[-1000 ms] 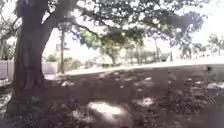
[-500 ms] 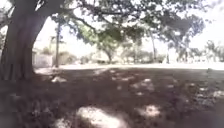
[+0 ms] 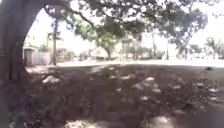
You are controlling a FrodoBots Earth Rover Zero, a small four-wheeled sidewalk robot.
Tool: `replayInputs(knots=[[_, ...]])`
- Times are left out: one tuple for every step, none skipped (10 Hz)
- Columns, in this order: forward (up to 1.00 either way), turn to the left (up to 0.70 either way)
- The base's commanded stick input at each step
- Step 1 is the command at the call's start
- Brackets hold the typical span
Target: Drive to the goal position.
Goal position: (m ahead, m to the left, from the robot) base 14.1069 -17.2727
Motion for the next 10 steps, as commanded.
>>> replayInputs(knots=[[0.70,0.00],[0.70,0.00],[0.70,0.00],[0.70,0.00],[0.70,0.00],[0.70,0.00],[0.70,0.00],[0.70,0.00],[0.70,0.00],[0.70,0.00]])
